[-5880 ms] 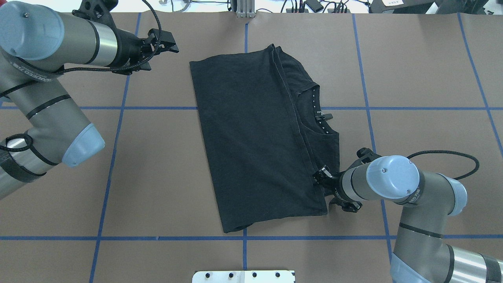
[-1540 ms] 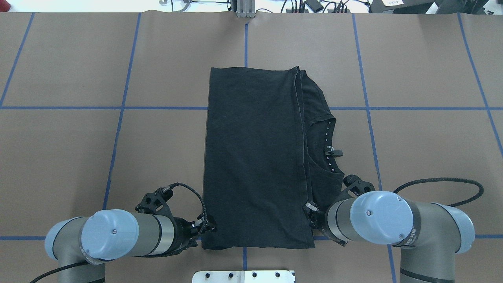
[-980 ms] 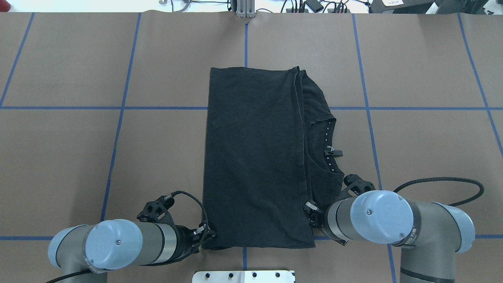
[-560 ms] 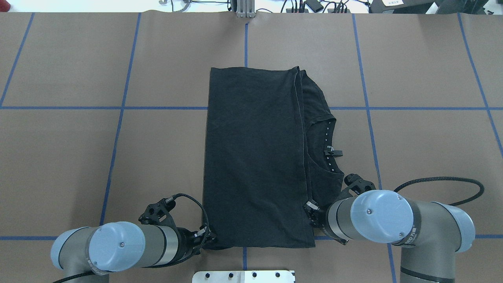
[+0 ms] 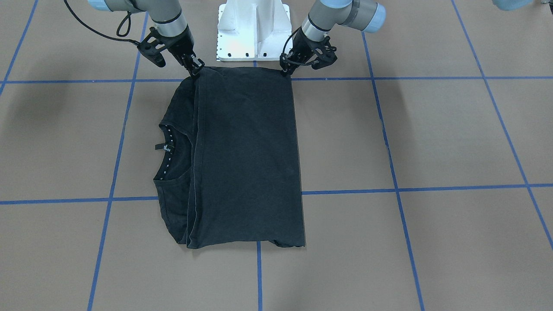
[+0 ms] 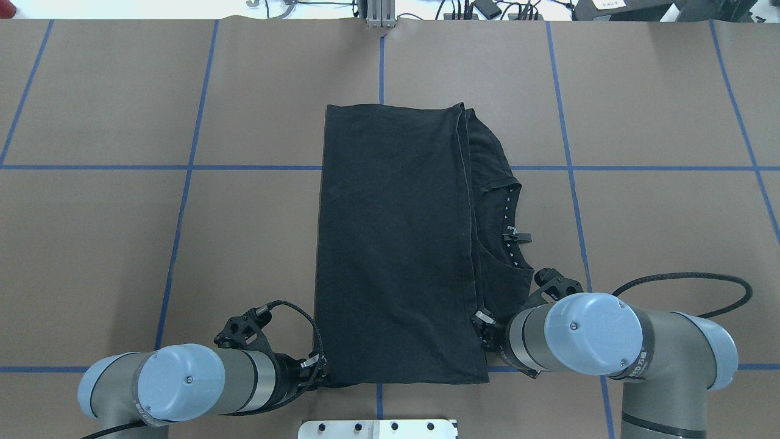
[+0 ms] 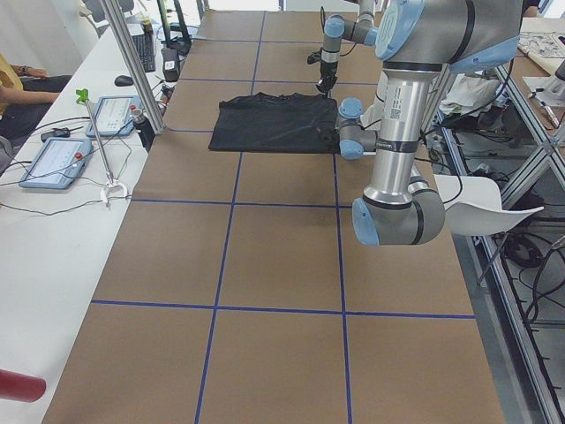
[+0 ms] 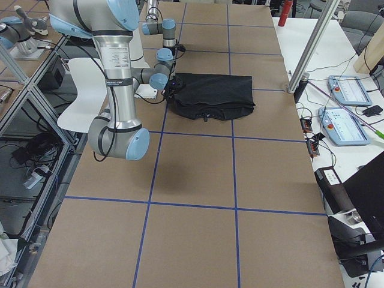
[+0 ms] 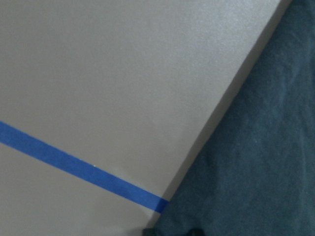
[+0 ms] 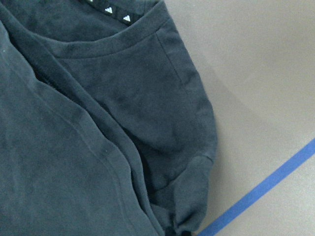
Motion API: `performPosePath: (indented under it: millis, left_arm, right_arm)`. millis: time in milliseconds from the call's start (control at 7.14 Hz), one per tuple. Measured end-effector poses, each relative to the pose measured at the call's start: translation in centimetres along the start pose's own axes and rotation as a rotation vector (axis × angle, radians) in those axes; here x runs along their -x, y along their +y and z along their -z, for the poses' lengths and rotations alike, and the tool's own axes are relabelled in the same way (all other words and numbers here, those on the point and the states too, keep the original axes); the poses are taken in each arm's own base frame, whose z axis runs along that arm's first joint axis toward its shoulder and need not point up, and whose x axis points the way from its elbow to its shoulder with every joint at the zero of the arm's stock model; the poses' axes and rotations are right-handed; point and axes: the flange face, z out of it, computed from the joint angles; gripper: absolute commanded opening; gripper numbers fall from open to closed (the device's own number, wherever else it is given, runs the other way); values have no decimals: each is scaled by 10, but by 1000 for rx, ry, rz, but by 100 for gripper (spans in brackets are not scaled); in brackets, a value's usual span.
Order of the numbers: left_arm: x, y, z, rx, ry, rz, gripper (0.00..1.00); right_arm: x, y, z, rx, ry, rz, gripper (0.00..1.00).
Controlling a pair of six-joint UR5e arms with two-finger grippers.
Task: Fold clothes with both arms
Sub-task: 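Grasp the near corners of the folded shirt with both grippers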
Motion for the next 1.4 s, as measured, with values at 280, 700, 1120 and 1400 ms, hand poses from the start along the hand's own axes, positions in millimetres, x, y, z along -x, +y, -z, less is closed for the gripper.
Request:
performPosePath:
  millis: [280,700,1120,1400]
  left_arm:
    - [-2,1,4,3,7,1,0]
    - [-8,2,22,14,34,2,0]
    - [-2,1,68,36,73,-3,0]
    - [-4,5,105,57,116,-6,0]
  right_arm:
    - [1,-1,1,1,-1,-2,0]
    - [2,-3,2,0,-2,-4,0]
    - [4,-11,16,3,-23,-15,0]
    - [7,-14,36,28,-45,-20,0]
